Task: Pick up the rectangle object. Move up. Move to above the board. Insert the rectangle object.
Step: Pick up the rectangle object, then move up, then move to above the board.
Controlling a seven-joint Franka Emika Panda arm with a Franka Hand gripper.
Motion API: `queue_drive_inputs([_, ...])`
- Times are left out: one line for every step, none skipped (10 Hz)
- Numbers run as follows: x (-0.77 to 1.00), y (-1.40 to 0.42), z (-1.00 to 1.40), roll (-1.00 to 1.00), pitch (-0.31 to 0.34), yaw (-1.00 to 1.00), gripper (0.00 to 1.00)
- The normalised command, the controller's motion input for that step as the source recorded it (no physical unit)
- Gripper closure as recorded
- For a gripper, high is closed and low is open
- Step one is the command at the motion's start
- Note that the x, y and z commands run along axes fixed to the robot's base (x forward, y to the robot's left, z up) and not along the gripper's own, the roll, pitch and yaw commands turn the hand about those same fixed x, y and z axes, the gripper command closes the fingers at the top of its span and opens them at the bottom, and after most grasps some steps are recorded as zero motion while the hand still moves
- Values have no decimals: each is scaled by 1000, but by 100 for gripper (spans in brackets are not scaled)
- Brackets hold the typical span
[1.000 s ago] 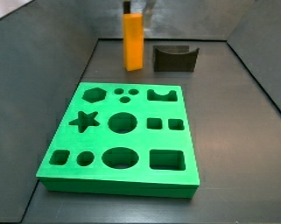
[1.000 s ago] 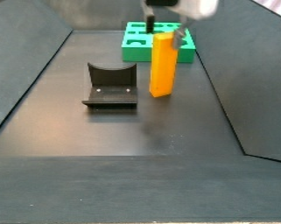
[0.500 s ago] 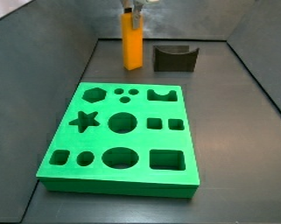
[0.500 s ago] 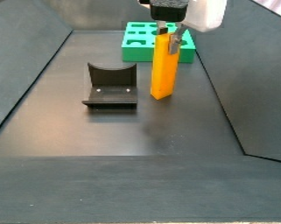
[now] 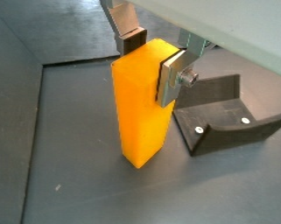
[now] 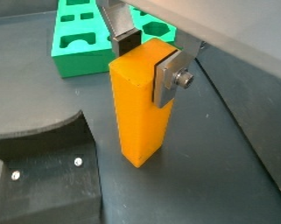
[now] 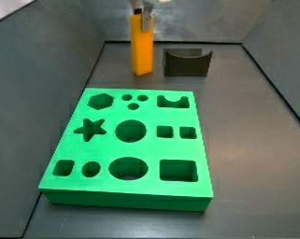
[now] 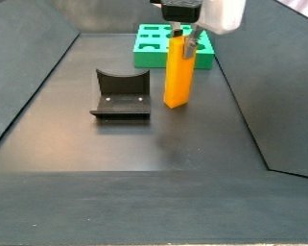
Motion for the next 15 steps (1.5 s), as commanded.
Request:
queue_drive_inputs([0,0,0,0,0,0,100])
queue_drive_inputs([0,0,0,0,0,0,100])
queue_drive_inputs([0,0,0,0,0,0,100])
queue_drive_inputs([0,0,0,0,0,0,100])
queue_drive_inputs([0,0,0,0,0,0,100])
queue_drive_inputs([0,0,0,0,0,0,100])
queue_drive_inputs([0,0,0,0,0,0,100])
queue_drive_inputs([0,0,833,0,0,0,100])
queue_drive_inputs([-39,-58,833,-12,5,-14,100])
queue_drive_inputs([-57,-48,729,-6,13,-10,100])
queue_drive_inputs([-43,-32,588,4,14,-7,100])
queue_drive_inputs([-26,-15,363,18,30,-3,100])
queue_drive_inputs([-12,-5,189,28,45,-2,100])
queue_drive_inputs([83,59,1000,17,26,2,100])
queue_drive_inputs([87,59,1000,18,31,1,100])
